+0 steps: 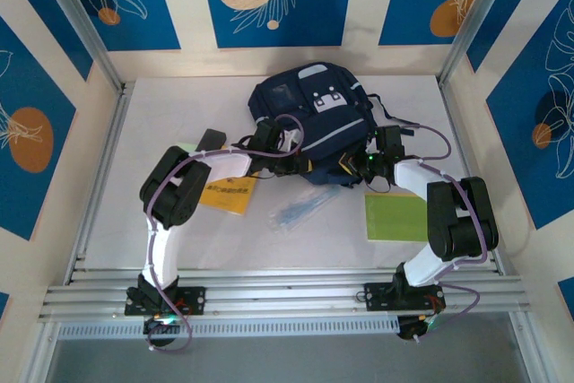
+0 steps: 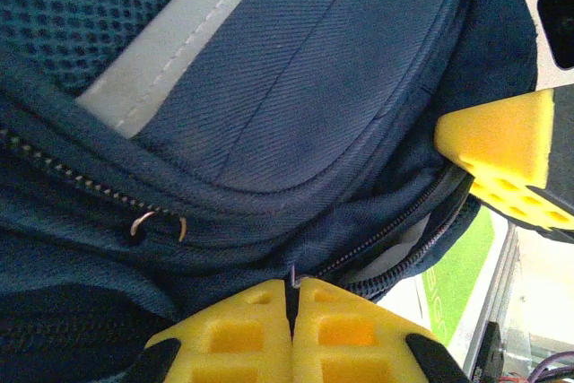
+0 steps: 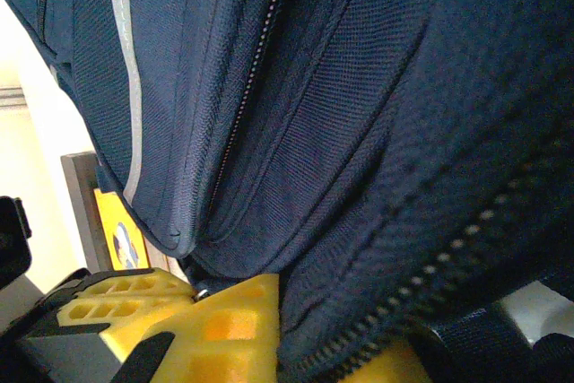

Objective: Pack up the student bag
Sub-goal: Unzip the student bag at the top-center of the table.

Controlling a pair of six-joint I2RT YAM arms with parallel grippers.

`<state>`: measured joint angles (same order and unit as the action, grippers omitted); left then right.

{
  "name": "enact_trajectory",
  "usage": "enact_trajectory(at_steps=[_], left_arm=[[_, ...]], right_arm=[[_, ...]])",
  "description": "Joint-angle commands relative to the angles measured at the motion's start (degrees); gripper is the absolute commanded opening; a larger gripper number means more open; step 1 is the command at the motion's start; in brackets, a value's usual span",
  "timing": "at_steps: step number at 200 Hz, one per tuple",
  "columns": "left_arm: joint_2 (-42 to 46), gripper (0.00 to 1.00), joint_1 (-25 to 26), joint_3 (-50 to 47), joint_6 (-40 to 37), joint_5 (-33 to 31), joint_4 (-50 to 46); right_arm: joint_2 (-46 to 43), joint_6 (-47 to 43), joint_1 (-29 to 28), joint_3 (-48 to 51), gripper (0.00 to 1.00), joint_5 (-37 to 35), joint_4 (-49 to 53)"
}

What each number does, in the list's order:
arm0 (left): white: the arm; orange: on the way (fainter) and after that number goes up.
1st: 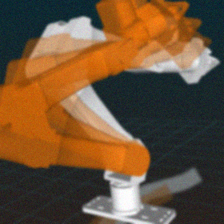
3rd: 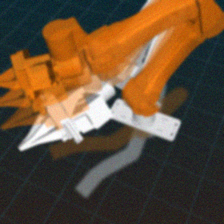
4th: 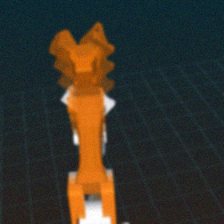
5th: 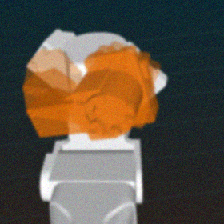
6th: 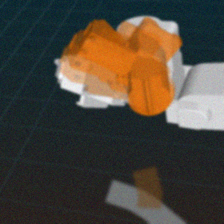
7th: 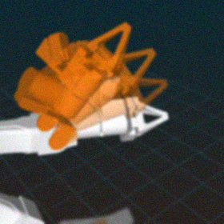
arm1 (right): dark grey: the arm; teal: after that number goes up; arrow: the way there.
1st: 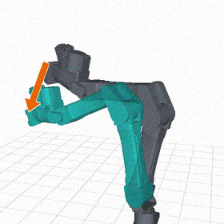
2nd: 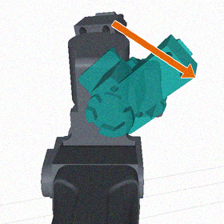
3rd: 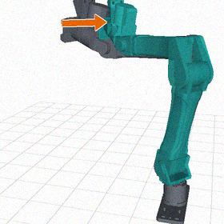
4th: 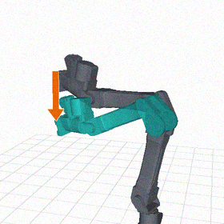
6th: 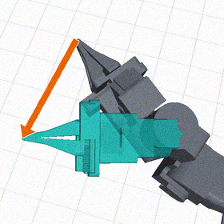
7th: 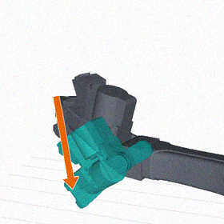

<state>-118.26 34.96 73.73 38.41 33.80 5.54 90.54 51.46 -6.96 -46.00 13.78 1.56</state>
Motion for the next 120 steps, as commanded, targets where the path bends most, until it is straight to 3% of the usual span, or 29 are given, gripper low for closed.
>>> enact_trajectory(at_steps=[1,61,120], left_arm=[[2.5,0.0,-3.3,-2.7,-3.5,-3.6,-3.5],[4.4,0.0,-9.3,-3.3,-10.5,-8.0,-11.7],[9.0,0.0,-8.4,-0.4,-14.5,-8.0,-23.5]], right_arm=[[-2.2,-0.2,0.9,0.4,0.0,1.0,-2.3],[-2.8,-0.1,1.4,0.7,0.0,-1.9,-0.3],[-4.9,2.0,2.5,2.5,0.0,-5.0,-0.4]])
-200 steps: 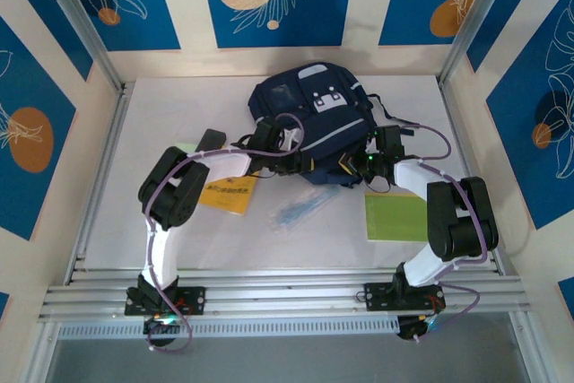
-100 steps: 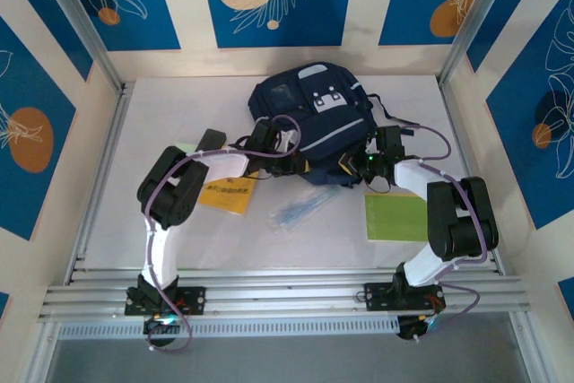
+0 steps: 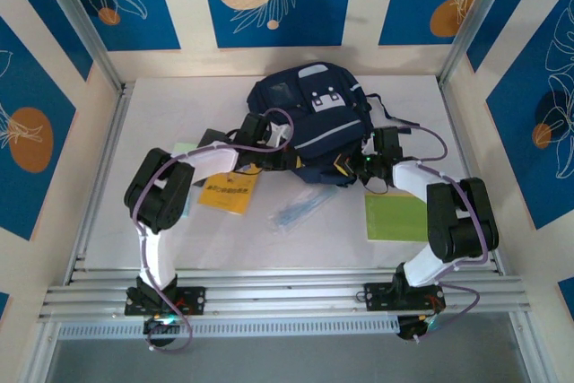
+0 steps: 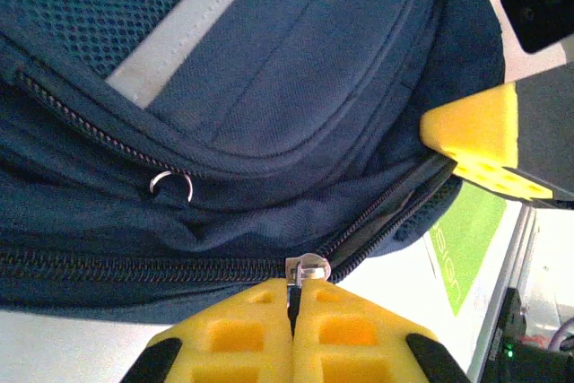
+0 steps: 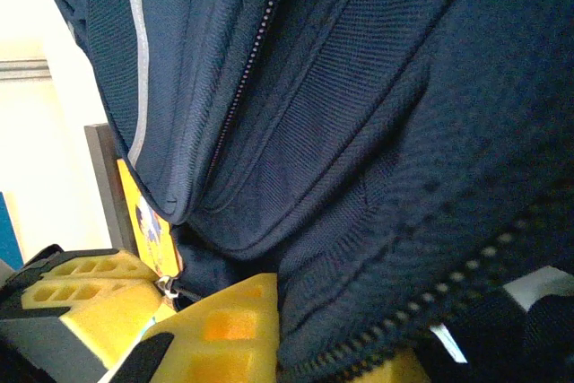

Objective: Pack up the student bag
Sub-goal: Unzip the student bag at the top-center of the table.

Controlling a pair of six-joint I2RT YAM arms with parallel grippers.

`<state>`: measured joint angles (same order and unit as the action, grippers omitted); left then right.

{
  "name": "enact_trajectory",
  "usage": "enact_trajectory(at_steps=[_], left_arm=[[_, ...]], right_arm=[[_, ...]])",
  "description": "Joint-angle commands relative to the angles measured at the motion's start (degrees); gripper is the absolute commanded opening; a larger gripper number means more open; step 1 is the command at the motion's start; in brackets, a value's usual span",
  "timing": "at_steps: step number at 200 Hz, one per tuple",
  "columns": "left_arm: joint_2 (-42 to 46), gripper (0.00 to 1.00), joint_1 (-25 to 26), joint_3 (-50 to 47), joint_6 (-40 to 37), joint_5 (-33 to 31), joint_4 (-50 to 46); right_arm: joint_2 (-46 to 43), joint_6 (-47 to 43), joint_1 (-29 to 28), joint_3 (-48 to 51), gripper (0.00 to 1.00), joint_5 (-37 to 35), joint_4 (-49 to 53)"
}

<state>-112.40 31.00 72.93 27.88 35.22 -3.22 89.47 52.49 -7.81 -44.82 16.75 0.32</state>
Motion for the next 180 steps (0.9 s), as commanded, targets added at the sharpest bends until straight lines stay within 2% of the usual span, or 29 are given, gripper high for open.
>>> enact_trajectory(at_steps=[1,29,75,123,180], left_arm=[[3.2,0.0,-4.4,0.5,-4.0,-9.7,-15.1],[3.6,0.0,-4.5,-1.7,-4.8,-19.3,-19.5],[6.3,0.0,-5.4,-6.9,-1.5,-30.5,-10.3],[5.5,0.0,-5.5,-3.2,-5.5,-33.6,-8.1],[3.1,0.0,-10.9,-1.0,-9.6,-48.6,0.0]], right_arm=[[-3.9,1.1,3.4,1.3,0.0,-8.0,0.7],[-5.0,1.8,3.7,0.3,0.0,-8.3,1.7],[-6.5,3.8,4.4,1.5,0.0,-8.8,1.7],[-7.2,3.4,4.5,2.1,0.0,-7.8,1.1],[-8.1,3.2,4.5,2.8,0.0,-6.5,0.7]])
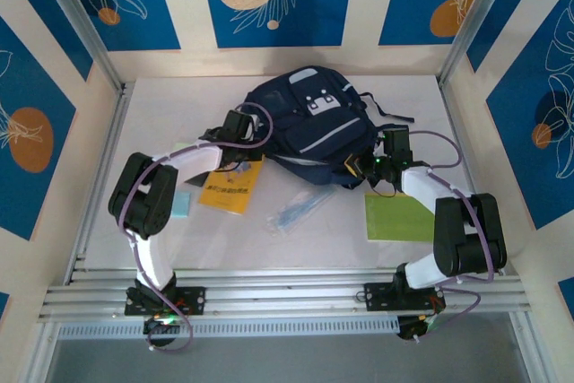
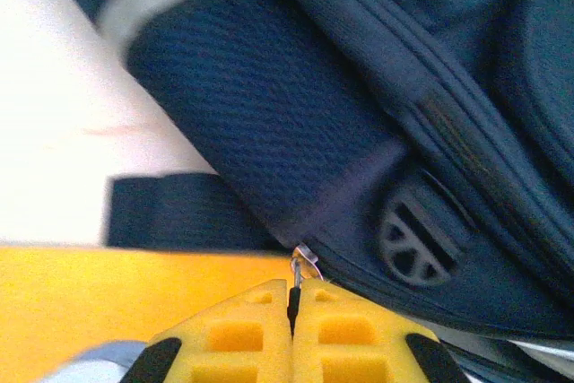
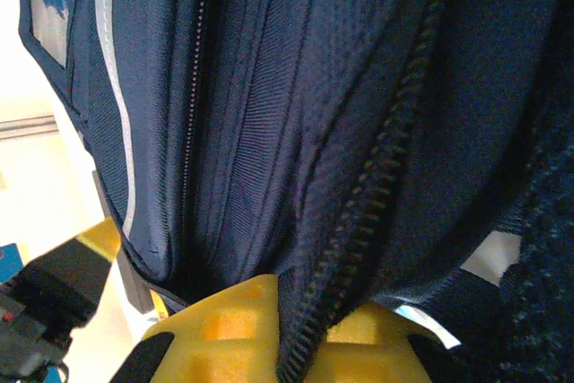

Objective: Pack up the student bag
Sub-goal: Unzip the student bag at the top-center of the table, then pick up the book from the center of the table.

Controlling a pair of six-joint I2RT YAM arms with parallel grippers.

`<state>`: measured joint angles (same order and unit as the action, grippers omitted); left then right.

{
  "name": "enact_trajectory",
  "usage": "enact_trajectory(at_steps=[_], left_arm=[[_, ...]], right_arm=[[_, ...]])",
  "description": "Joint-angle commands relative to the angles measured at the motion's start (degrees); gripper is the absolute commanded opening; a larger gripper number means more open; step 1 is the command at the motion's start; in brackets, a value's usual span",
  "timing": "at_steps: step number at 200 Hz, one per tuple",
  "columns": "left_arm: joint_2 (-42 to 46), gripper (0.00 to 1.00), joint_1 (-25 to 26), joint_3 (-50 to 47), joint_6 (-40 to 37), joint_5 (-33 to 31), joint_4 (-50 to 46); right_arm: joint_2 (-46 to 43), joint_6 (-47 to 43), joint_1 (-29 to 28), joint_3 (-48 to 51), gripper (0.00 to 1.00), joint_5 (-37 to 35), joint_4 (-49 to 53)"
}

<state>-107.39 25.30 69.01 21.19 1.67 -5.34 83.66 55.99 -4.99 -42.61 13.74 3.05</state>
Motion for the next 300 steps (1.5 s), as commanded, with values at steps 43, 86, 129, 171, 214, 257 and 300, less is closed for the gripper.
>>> enact_trajectory(at_steps=[43,86,129,171,214,257,300], left_arm=[[-9.9,0.0,-5.3,14.4,-1.2,-7.8,1.2],[-13.0,0.48,-5.3,19.2,-0.1,-4.1,-1.4],[-1.1,0.78,-5.4,9.8,-0.4,-2.6,-6.8],[13.8,0.84,-5.4,-5.9,1.3,-3.1,-10.7],[20.6,0.85,-6.0,-18.2,4.0,-4.7,-10.7],[20.2,0.81,-7.3,-25.3,5.7,-4.5,-7.7],[18.5,0.71,-7.6,-28.9,7.4,-0.9,-4.0]], right_arm=[[1.3,-0.5,-1.8,-1.0,0.0,3.7,-7.6],[3.4,-3.6,-6.1,-6.8,0.16,7.5,-4.0],[1.9,-7.3,-11.7,-11.1,0.46,3.6,5.0],[3.4,-8.0,-20.3,-15.5,0.57,-2.6,9.8],[12.1,-4.4,-29.2,-20.5,0.57,-4.3,6.3],[23.3,1.2,-34.4,-24.8,0.49,-5.6,-0.6],[30.8,3.4,-36.3,-29.4,0.4,-7.8,-1.7]])
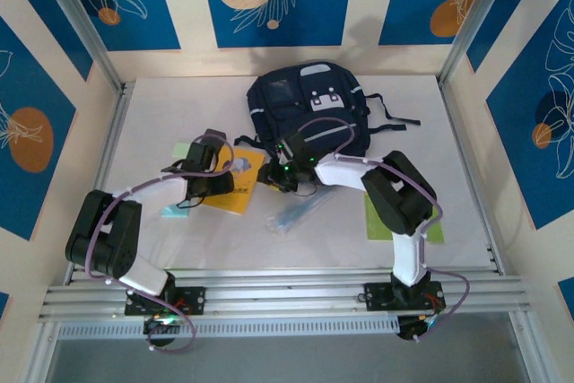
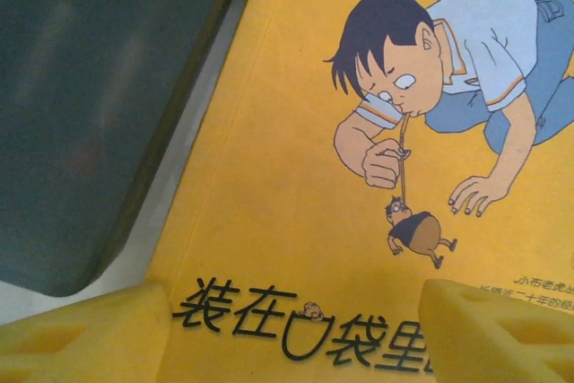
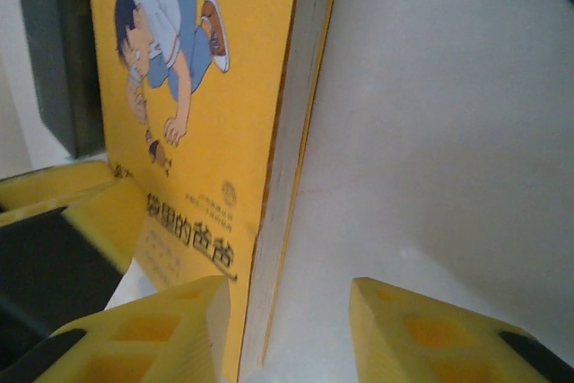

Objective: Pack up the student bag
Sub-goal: Pick up the book from the center of the table.

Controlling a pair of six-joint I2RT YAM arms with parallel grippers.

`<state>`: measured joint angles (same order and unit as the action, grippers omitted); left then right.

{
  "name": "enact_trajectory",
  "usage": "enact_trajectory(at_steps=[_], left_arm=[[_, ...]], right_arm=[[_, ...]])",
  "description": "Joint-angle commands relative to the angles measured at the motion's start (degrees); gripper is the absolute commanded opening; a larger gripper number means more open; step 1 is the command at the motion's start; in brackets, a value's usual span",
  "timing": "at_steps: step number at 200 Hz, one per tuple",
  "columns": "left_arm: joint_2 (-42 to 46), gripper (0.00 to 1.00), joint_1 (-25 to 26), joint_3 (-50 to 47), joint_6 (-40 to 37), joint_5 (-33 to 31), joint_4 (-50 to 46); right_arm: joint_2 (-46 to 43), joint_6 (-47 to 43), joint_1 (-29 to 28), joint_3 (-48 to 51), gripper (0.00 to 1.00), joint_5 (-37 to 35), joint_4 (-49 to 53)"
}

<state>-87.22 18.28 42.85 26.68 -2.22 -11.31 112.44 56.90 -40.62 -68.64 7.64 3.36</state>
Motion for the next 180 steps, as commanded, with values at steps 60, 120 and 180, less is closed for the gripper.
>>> enact_trajectory(at_steps=[60,120,180], left_arm=[[-2.1,0.68,-0.6,-5.8,4.5,7.4,5.6],[-2.9,0.68,-0.6,-6.0,5.5,8.9,6.6],[-0.7,0.75,-0.6,-4.5,6.3,9.7,4.5]], right_arm=[[9.5,5.2,-2.1,-10.8,0.36,1.4,-3.0],[2.2,4.3,-2.2,-8.3,0.23,2.7,-6.3],[2.3,5.8,-0.8,-8.3,0.0,5.0,-5.6]])
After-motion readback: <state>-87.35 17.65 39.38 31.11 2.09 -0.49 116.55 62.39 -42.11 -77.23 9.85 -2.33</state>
